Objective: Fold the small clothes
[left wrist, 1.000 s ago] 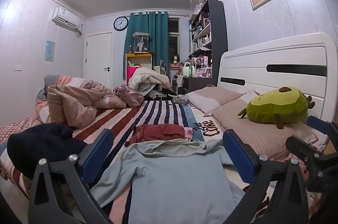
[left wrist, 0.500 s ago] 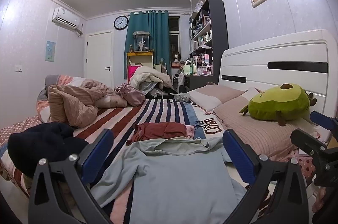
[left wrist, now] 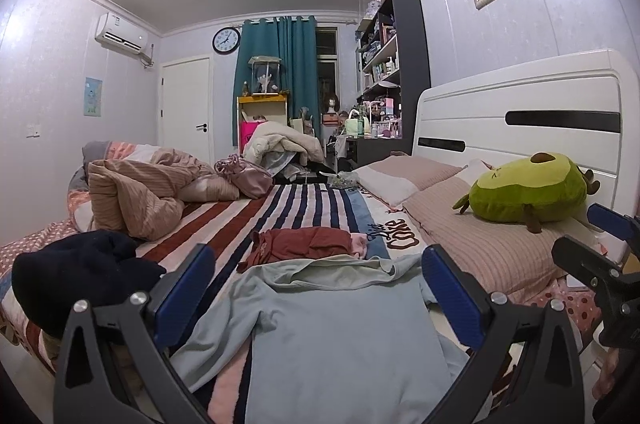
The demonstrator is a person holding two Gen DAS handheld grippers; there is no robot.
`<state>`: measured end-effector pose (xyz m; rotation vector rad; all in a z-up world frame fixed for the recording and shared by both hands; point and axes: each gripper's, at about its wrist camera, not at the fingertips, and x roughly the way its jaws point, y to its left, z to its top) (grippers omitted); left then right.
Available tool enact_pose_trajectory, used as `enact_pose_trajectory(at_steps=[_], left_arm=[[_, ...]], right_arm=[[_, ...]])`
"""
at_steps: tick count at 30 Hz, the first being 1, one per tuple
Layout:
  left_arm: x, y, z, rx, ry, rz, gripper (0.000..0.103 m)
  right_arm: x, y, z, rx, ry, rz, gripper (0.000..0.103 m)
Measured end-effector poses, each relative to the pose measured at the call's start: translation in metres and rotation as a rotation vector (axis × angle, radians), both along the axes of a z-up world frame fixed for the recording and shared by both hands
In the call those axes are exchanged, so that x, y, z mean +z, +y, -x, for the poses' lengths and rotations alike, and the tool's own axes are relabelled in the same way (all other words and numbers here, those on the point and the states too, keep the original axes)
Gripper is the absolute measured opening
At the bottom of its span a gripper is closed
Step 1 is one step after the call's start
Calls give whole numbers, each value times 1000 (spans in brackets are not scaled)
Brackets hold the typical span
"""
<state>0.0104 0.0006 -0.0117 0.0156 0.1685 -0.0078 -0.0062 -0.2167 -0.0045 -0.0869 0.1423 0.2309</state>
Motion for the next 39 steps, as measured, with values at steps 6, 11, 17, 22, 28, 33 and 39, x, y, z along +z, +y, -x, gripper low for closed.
enact_pose_trajectory(at_steps=[6, 11, 17, 22, 28, 33, 39], left_arm=[[0, 0, -1, -1, 4, 2, 102], [0, 0, -3, -2, 6, 1, 102], [-1, 0, -3, -2, 6, 0, 102], [-1, 1, -3, 0, 8, -4, 102], [-3, 2, -4, -1, 10, -7, 102], [-6, 1, -7, 8, 18, -18, 102], [-12, 10, -15, -9, 47, 1, 102]], right_arm=[[0, 0, 0, -1, 1, -1, 103], [-1, 0, 0, -1, 0, -3, 103], [-2, 0, -1, 0, 0, -4, 103], [-2, -1, -1, -1, 1, -5, 103], [-1, -2, -1, -5, -1, -5, 103], [-1, 0, 1, -12, 1, -6, 103], [-13, 8, -5, -31, 16, -13, 103]])
